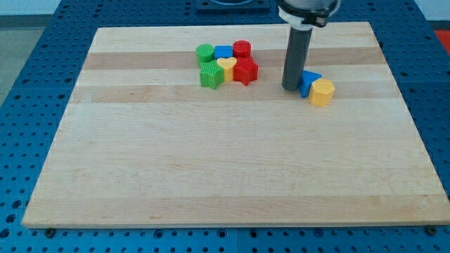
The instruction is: Move the yellow hexagon to the top right of the blue triangle
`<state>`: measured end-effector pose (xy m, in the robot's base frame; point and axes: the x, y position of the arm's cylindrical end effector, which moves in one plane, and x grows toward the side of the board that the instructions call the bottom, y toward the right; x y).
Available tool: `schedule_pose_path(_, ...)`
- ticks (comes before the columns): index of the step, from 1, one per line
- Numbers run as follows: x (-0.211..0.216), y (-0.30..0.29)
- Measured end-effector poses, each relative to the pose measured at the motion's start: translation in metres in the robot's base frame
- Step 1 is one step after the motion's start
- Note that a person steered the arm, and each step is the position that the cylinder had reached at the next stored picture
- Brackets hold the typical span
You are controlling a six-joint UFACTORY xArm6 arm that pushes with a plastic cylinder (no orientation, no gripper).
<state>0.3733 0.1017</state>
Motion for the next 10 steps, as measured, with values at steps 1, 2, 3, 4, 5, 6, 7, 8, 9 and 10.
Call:
schedule_pose_path(1,0.0,-0.021)
schedule_pose_path(2,0.007,-0.046)
schedule_pose_path(3,0.053,-0.051)
schedule_pose_path(4,0.1,-0.02)
schedule_pose_path(5,0.092,0.023)
schedule_pose_path(6,0.092,0.024)
schedule_pose_path(7,0.065,0.03)
schedule_pose_path(8,0.037,0.042)
schedule_pose_path(9,0.013,0.064)
schedule_pose_path(10,0.011,0.074)
